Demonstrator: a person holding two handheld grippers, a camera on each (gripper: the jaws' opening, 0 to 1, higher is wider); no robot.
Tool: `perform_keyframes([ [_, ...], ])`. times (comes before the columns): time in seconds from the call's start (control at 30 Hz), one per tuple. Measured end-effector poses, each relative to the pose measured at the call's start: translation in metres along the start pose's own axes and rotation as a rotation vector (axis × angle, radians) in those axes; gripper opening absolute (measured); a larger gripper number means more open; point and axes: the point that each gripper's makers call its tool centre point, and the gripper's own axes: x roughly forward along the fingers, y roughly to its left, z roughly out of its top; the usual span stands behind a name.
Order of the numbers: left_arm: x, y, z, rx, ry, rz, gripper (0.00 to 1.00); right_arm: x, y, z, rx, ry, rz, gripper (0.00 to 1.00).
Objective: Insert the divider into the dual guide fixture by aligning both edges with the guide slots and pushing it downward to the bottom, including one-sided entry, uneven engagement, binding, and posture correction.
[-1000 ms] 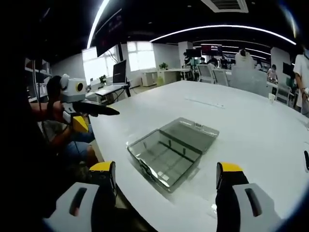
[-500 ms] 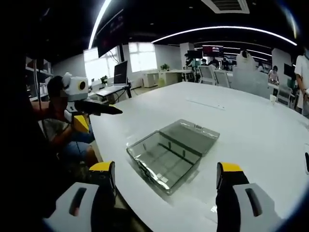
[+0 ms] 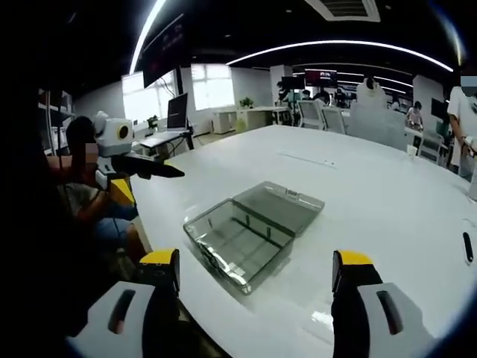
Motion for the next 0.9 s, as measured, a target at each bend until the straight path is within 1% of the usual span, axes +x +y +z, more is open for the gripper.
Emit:
perform_keyframes([
  [0.2,-0.002,0.002,0.002,-0.001,-0.001,0.005,0.97,0.001,0.003,-0.002,-0.002,0.010,0.015,0.83],
  [0.23,0.003,0.000,0.003,-0.002,-0.002,0.005,0.96,0.001,0.003,-0.002,-0.003,0.010,0.016,0.83],
  [0.27,0.018,-0.002,0.008,-0.005,-0.005,0.005,0.96,0.000,0.005,-0.002,-0.003,0.008,0.018,0.83],
  [0.43,0.018,-0.001,0.005,0.008,-0.011,0.009,0.95,-0.002,0.007,-0.002,-0.011,0.011,0.021,0.83],
  [0.53,0.020,-0.012,0.011,0.009,-0.023,-0.005,0.95,-0.003,0.008,-0.003,-0.017,0.016,0.017,0.83],
  [0.67,0.022,-0.021,0.009,0.016,-0.012,-0.027,0.95,-0.008,0.011,-0.001,-0.015,0.005,0.003,0.82],
  [0.8,0.023,-0.025,0.008,0.011,-0.009,-0.049,0.95,-0.013,0.015,-0.005,-0.020,0.021,-0.004,0.82],
  [0.9,0.027,-0.029,0.008,0.009,-0.005,-0.078,0.95,-0.019,0.017,-0.009,-0.020,0.031,-0.014,0.82],
])
